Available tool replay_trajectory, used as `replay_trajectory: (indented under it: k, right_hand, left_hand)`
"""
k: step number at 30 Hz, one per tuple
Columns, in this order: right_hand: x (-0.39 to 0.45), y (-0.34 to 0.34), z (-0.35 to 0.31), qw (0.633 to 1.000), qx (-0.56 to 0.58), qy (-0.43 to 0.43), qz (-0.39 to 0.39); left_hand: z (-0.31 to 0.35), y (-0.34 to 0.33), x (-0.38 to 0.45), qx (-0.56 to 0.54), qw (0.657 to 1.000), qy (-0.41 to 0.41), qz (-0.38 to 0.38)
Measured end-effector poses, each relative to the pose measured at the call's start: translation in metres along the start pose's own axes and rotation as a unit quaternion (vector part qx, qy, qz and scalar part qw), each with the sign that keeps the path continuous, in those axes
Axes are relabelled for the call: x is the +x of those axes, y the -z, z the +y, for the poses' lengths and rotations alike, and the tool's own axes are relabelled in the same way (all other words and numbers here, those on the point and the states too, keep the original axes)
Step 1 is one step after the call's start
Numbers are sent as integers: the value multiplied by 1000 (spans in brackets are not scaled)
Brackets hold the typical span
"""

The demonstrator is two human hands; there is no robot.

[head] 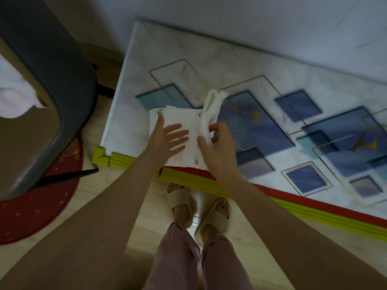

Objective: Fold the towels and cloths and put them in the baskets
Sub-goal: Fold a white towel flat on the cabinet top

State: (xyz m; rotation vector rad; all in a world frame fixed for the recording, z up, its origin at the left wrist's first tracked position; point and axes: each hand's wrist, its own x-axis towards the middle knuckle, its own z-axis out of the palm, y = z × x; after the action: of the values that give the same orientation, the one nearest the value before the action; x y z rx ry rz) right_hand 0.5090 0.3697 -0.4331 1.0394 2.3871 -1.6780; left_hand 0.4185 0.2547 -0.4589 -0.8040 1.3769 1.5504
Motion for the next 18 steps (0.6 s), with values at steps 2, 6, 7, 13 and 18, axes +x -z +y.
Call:
replay_trajectory:
  k: [2,6,7,13,18]
  right_hand:
    - [-1,-30,-10,1000,-14,19,-15]
    - [5,-78,-16,997,-62,27,-29]
    - [7,-88,-14,997,-70,28,-35]
    - [8,-113,14,980,-126,49,-146]
    - [15,-92,33,930,-230,77,-276]
  left_hand:
    - [22,16,-1,-7,1000,-14,-20]
    - [44,39,7,73,997,-17,-25]
    - [46,43,11,107,994,-24,-19]
    - [42,59,43,275,955,-96,56]
    - [37,62,69,371,906,-161,124]
